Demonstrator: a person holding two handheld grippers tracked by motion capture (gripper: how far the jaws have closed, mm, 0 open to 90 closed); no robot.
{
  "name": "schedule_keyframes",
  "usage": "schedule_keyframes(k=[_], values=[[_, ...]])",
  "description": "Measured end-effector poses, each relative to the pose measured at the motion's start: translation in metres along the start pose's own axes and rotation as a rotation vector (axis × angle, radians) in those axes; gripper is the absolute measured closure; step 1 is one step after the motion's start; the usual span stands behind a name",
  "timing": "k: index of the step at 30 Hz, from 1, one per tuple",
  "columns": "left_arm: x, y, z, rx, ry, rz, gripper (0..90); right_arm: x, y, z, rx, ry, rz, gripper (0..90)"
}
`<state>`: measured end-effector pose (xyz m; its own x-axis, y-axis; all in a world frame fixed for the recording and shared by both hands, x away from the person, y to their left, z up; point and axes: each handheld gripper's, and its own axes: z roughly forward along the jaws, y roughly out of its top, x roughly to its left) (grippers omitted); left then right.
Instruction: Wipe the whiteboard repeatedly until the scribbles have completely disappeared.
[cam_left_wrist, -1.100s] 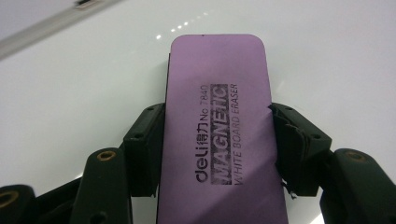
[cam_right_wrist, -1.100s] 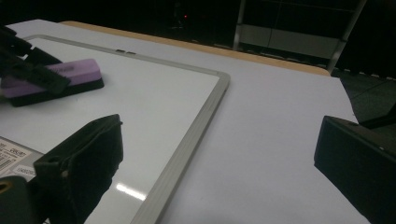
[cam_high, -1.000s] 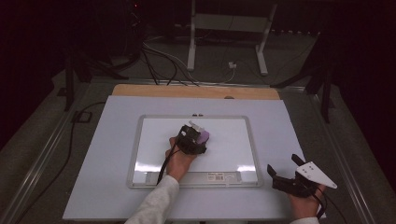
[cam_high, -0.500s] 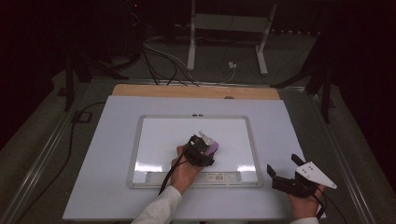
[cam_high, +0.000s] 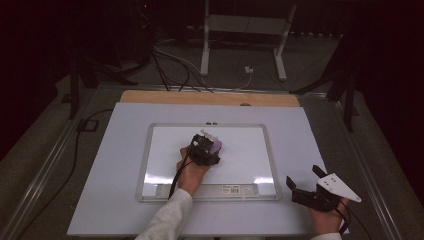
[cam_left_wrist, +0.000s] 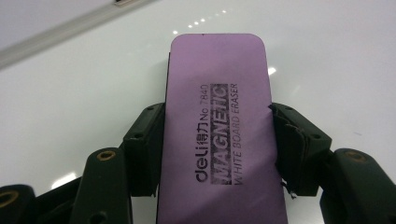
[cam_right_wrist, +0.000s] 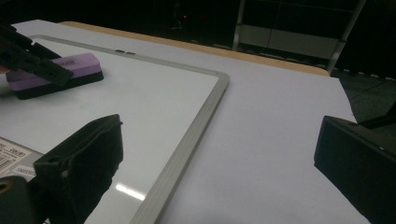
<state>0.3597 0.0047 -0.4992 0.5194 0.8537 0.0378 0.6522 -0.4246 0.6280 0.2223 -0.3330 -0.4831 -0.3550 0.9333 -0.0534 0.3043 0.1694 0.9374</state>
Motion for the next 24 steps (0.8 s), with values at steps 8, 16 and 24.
schedule_keyframes(k=[8, 16, 24], values=[[-0.028, -0.01, -0.01, -0.008, -0.09, 0.072, 41.6, 0.001, 0.0, 0.0, 0.001, 0.0, -0.002, 1.8], [-0.006, -0.007, -0.005, -0.014, -0.05, 0.019, 41.6, 0.0, 0.0, 0.0, 0.001, -0.003, 0.001, 1.8], [0.029, -0.006, -0.002, -0.008, 0.022, -0.068, 41.6, 0.0, 0.0, 0.0, 0.001, -0.002, -0.001, 1.8]])
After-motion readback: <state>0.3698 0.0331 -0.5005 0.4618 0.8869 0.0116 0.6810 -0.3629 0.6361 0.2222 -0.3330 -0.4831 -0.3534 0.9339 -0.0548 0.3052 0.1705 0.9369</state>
